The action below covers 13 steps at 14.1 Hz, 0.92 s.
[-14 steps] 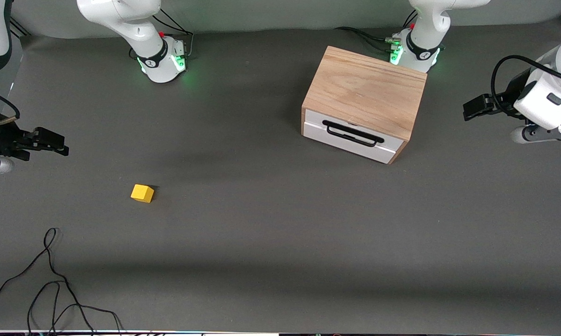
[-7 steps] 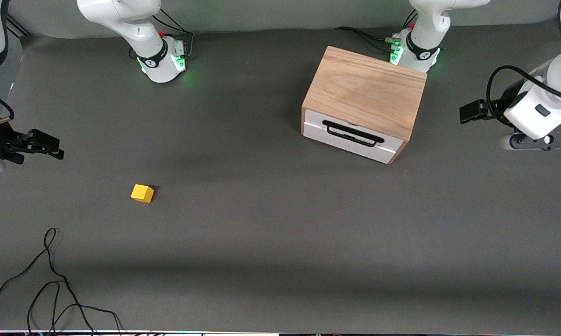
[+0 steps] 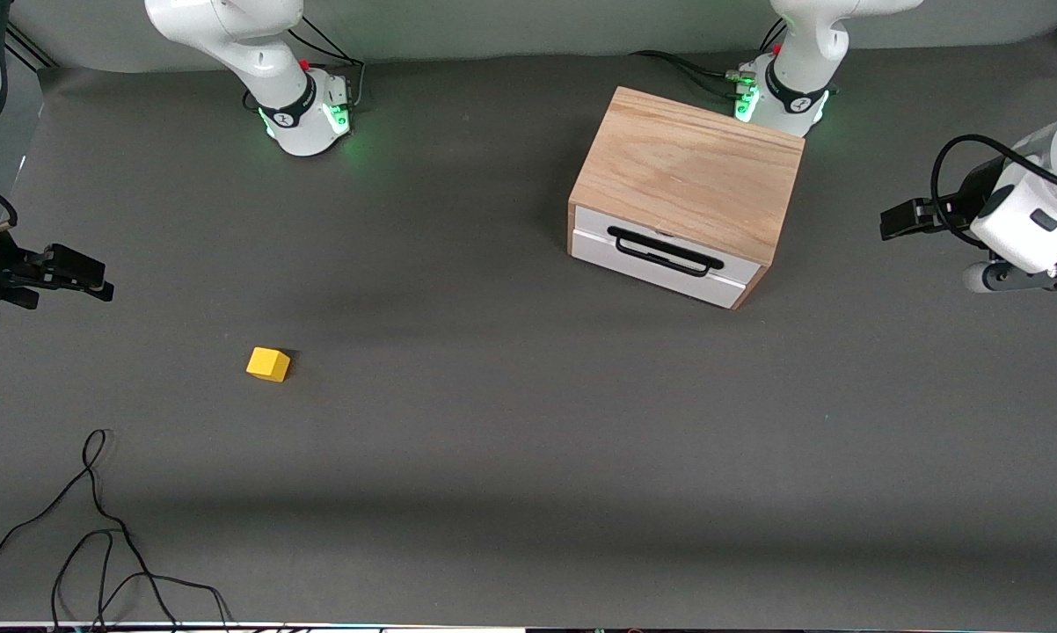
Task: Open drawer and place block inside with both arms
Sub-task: 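Reach the left gripper to the black drawer handle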
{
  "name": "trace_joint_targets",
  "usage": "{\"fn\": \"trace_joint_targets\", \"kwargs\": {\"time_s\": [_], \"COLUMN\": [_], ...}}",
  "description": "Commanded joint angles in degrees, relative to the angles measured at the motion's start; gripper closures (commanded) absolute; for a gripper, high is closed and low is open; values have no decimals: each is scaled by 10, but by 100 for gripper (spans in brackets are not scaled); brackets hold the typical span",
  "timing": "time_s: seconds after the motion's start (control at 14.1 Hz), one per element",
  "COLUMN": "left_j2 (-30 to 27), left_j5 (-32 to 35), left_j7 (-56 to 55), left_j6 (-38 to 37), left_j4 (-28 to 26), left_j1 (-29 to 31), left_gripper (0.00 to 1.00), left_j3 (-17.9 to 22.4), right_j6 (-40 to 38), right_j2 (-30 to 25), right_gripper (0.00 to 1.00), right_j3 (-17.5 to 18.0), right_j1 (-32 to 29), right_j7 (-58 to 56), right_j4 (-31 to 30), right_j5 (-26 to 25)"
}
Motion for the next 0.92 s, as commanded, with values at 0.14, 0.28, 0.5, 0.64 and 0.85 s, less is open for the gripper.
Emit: {"fn": "trace_joint_targets", "kwargs": {"time_s": [0.14, 0.28, 0.5, 0.64, 0.85], "left_j2": [27, 53, 79, 82, 96], "left_j5": [-55, -61, -52, -51, -38], "left_j7": [-239, -327, -444, -511, -584], "left_j6": [-4, 7, 47, 107, 207], "left_j4": [-7, -6, -18, -59, -116], "left_j1": [-21, -48, -111, -146, -179], "left_gripper": [6, 4, 3, 3, 3], "left_j3": [-7, -7, -7, -6, -6], "right_j6": [2, 2, 2, 2, 2], "right_j2": [3, 3, 3, 3, 4], "right_gripper": [0, 0, 0, 0, 0], "right_j3": [0, 0, 0, 0, 0], "right_j1": [-1, -1, -1, -1, -1], "right_j7": [10, 9, 9, 9, 9], "right_j4": [9, 9, 9, 9, 9], "right_j5": [-7, -7, -7, -7, -7]}}
